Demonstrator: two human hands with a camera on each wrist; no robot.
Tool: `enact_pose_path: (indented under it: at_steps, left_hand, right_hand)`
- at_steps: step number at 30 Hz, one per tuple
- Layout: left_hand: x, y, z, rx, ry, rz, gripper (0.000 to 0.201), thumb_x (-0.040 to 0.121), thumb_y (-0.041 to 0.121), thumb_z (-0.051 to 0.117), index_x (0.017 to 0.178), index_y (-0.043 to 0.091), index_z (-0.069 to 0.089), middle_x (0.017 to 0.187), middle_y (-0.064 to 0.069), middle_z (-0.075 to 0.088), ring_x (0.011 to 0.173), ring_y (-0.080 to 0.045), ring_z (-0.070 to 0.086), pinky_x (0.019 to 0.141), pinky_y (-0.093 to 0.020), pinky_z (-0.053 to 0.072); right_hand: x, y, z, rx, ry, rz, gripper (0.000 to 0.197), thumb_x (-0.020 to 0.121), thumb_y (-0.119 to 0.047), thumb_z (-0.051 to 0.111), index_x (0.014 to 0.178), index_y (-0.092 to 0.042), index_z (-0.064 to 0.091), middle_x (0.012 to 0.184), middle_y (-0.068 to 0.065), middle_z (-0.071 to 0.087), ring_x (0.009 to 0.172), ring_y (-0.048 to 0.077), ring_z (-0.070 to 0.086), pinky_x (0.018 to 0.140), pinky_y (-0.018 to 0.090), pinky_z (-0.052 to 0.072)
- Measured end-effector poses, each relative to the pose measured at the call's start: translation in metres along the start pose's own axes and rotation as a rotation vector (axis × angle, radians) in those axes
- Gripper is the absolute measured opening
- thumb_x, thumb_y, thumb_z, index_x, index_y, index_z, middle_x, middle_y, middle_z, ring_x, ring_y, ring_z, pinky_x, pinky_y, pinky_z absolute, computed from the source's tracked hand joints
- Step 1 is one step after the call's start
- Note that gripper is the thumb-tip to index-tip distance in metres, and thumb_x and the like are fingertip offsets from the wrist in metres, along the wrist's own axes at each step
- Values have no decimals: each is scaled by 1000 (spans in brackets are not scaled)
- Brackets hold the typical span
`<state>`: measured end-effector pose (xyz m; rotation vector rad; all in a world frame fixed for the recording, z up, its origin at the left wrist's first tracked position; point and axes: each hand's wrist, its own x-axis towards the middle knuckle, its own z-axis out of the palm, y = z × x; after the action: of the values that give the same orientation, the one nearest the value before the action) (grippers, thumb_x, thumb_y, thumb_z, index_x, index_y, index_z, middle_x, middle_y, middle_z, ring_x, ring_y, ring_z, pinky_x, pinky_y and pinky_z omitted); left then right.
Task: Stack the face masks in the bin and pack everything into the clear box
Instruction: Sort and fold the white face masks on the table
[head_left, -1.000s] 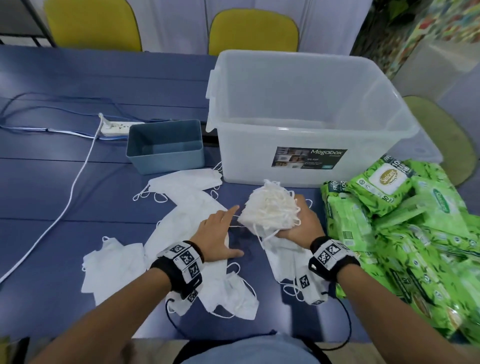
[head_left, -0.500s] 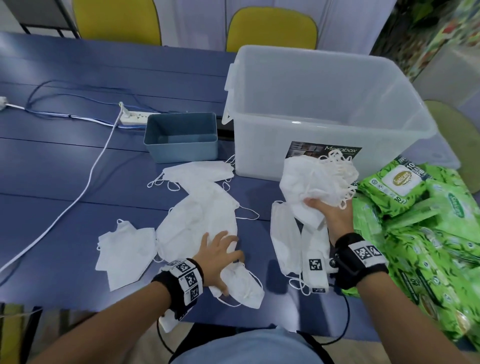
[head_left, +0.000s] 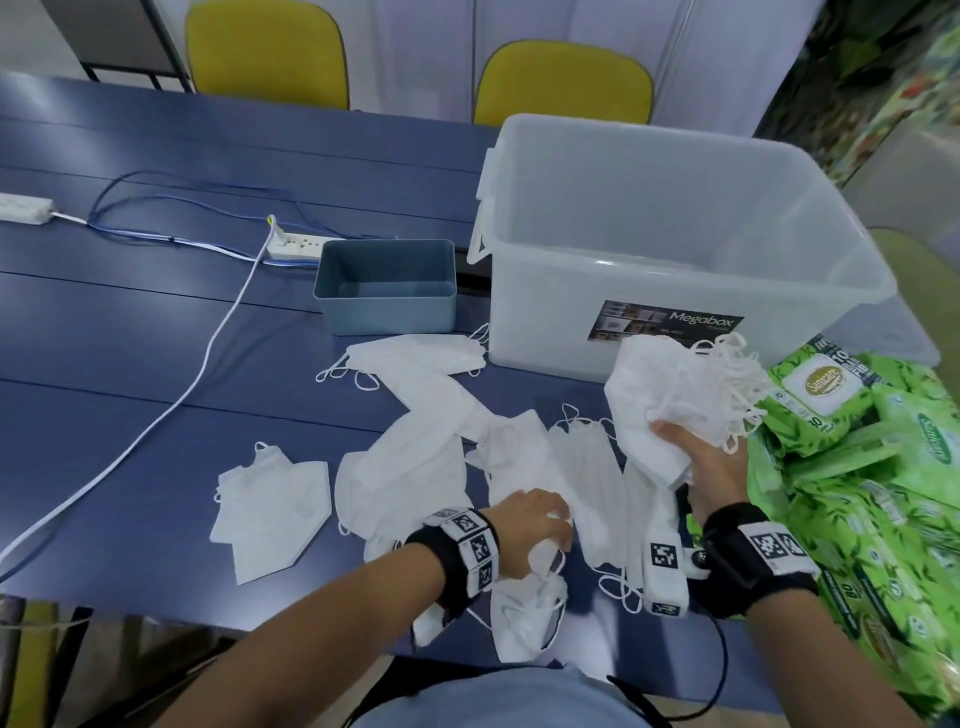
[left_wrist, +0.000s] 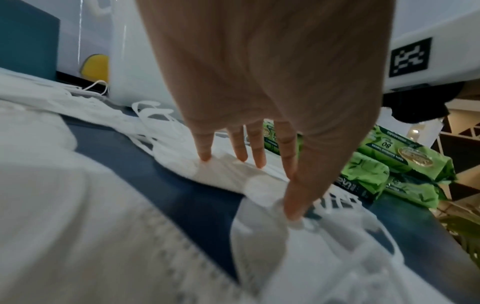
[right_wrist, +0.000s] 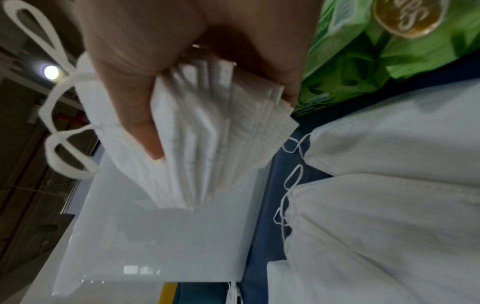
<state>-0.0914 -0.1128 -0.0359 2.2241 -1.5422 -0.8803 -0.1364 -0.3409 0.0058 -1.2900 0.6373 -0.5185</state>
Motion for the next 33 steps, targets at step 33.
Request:
enact_pose_path:
  at_steps: [33]
  left_hand:
    - [-102, -147, -55, -340, 705, -1142, 53, 88, 13, 57, 131, 8, 28, 115, -26, 55, 102, -44, 55, 83, -47, 44]
  right_hand:
    - [-20, 9, 66, -221, -236, 103, 84, 43, -22, 92, 121, -16, 60, 114, 1, 70, 105, 21, 67, 92, 45, 53]
